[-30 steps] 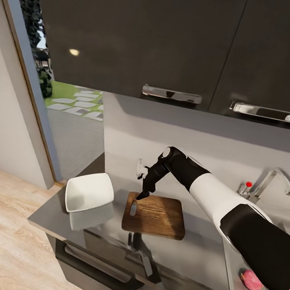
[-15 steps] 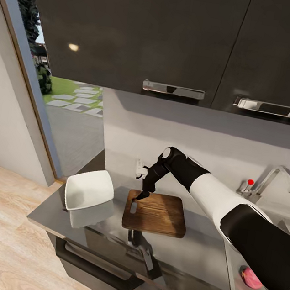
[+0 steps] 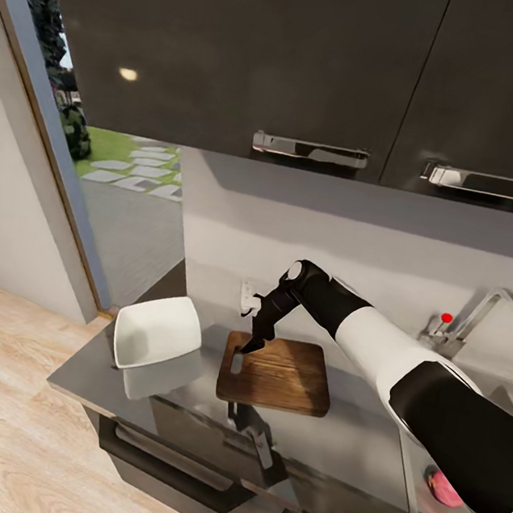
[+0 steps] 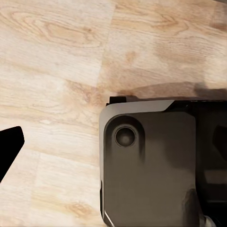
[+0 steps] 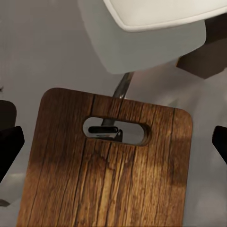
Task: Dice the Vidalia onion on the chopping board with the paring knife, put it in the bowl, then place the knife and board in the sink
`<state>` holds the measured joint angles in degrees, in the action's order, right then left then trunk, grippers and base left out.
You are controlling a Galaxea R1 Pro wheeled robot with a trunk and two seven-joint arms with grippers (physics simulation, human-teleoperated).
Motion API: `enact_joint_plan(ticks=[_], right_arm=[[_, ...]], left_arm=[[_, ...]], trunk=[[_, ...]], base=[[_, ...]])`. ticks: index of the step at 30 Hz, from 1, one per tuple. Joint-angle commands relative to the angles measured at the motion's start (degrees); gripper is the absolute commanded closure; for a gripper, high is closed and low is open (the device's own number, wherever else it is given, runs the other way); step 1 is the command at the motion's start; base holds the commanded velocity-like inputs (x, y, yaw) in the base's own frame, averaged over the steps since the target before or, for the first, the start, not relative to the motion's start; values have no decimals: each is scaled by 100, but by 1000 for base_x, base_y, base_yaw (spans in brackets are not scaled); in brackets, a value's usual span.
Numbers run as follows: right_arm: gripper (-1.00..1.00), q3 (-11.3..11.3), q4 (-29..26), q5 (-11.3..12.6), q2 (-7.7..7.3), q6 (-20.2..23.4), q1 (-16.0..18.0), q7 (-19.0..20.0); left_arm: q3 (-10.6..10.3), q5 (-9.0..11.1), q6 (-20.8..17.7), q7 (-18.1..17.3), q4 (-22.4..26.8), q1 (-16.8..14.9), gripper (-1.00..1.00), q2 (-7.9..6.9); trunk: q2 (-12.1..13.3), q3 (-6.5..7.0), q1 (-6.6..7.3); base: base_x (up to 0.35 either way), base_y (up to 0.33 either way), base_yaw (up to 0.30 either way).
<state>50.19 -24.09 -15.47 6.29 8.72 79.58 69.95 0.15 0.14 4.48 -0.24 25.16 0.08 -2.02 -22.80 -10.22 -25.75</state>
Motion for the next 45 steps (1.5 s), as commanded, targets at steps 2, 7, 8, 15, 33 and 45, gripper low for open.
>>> enact_joint_plan(ticks=[2,7,8,15,33,45], right_arm=[[-100,9,-8,0,-1,60,5,18],[-100,9,-8,0,4,60,5,18],[-100,9,-8,0,4,60,5,18],[-100,16,-8,0,4,53,5,18],[-100,216,-34,-10,8,51,5,32],[-100,228,-137,-356,25,50,5,533]], left_arm=[[2,2,9,-2,7,1,-100,0],[-2,0,9,-2,7,1,-100,0],[-4,1,9,-2,7,1,-100,0],[-3,-2,9,-2,7,1,-100,0],[6,-6,11,11,14,1,-100,-2],[11,-6,13,15,15,1,-100,-9]], trunk=[[-12,-30,-3],[-12,-76,-3],[-12,-86,-3],[-12,-151,-3],[-12,-319,-3],[-12,-344,-3]], base=[[0,3,0],[20,129,0],[10,100,0],[3,31,0],[0,0,0],[0,0,0]])
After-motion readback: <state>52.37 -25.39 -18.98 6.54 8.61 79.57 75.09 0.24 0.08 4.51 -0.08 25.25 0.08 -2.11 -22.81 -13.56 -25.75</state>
